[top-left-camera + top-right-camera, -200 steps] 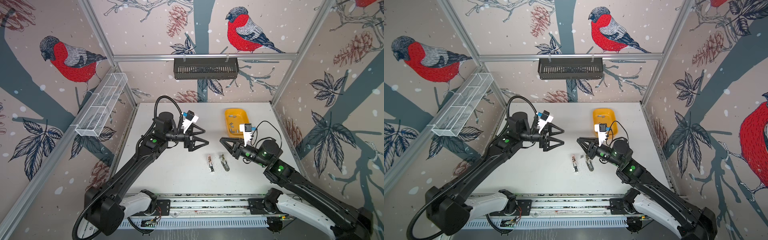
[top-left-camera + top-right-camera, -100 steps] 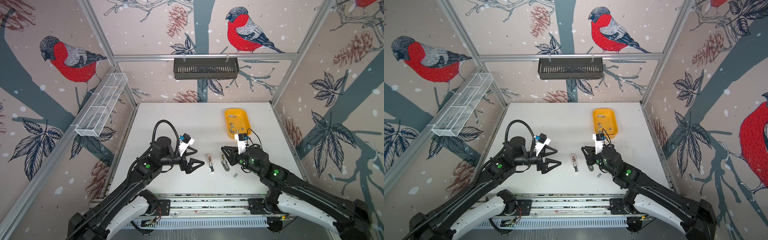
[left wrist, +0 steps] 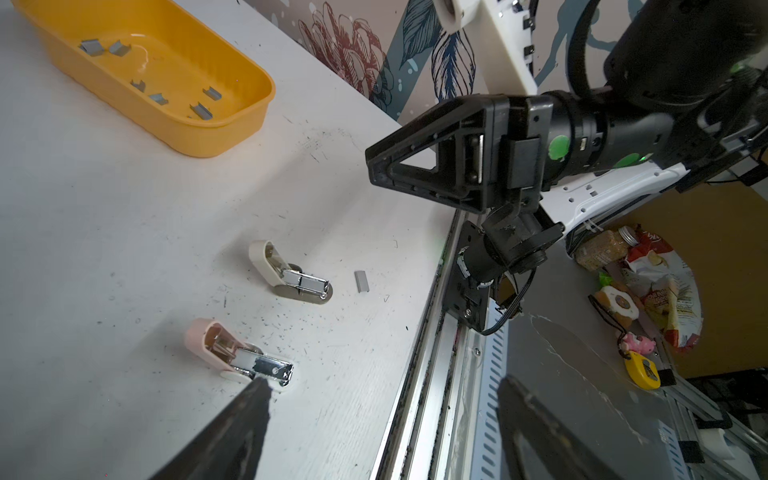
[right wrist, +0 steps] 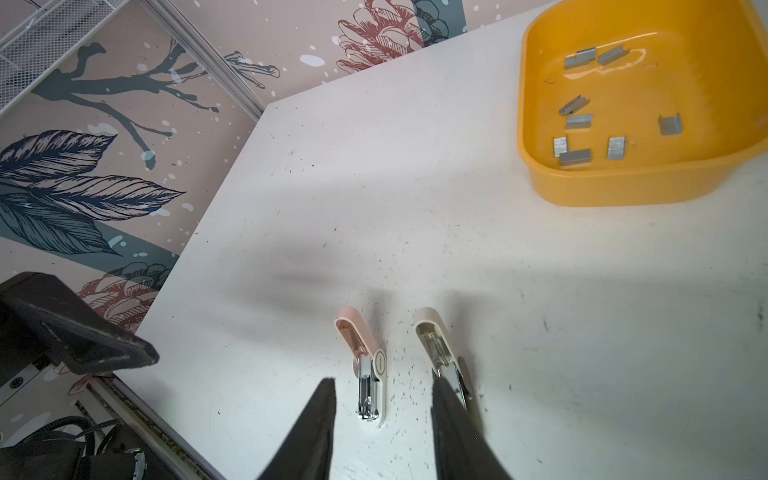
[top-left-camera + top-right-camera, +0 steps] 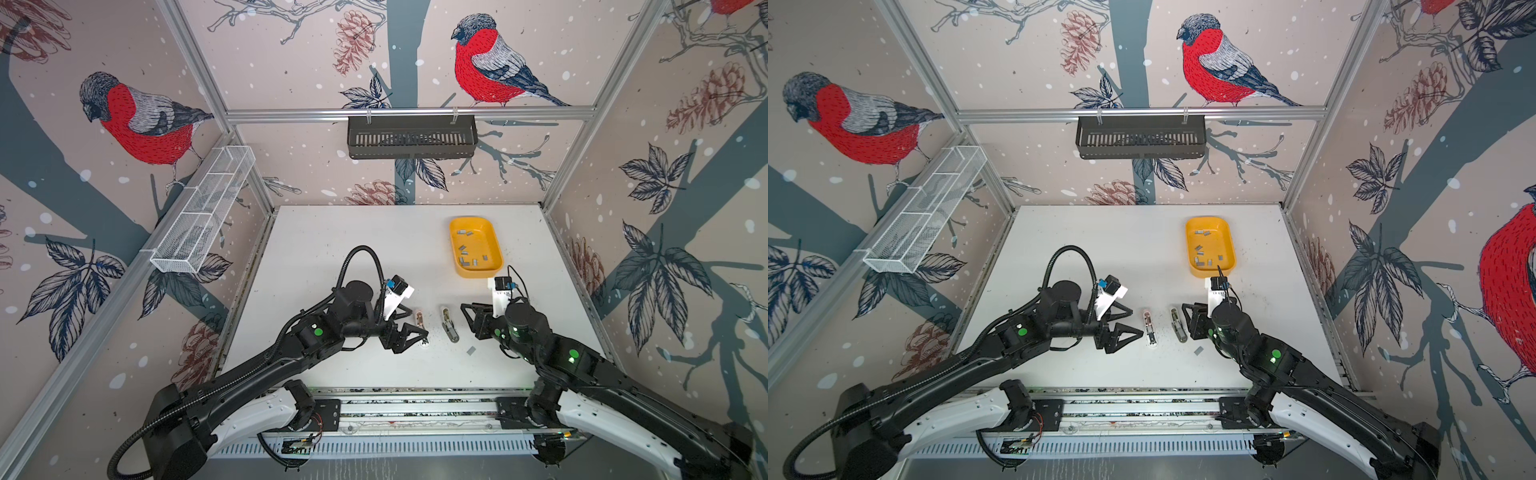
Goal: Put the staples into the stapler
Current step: 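Separate both grippers and lower them toward the pink and beige staplers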
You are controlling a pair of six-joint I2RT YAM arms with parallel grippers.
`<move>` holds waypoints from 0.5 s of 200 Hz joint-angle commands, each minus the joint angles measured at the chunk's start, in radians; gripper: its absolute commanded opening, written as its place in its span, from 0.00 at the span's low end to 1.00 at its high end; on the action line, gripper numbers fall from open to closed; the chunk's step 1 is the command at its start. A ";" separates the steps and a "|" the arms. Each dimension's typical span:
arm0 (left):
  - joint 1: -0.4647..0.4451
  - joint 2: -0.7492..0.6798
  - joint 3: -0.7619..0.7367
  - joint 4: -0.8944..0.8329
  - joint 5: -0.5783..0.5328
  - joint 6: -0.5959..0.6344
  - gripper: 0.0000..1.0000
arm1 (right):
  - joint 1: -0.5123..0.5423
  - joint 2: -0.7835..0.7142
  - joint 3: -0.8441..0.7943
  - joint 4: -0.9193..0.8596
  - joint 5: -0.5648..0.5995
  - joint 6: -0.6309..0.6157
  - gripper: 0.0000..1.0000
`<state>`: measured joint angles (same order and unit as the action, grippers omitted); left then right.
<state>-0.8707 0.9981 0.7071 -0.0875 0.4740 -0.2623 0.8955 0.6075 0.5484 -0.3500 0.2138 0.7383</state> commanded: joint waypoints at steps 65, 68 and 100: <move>-0.033 0.075 0.279 -0.084 -0.039 0.277 0.97 | 0.015 0.079 0.027 -0.329 0.037 0.237 0.45; -0.033 0.084 0.285 -0.087 -0.039 0.281 0.97 | 0.016 0.081 0.022 -0.327 0.034 0.241 0.45; -0.024 0.208 0.486 -0.123 0.017 0.433 0.97 | 0.038 0.088 -0.015 -0.328 0.029 0.291 0.45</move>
<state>-0.8989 1.1404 1.0973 -0.1688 0.4442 0.0097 0.9222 0.6956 0.5503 -0.6533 0.2459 0.9634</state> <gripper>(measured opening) 0.968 0.453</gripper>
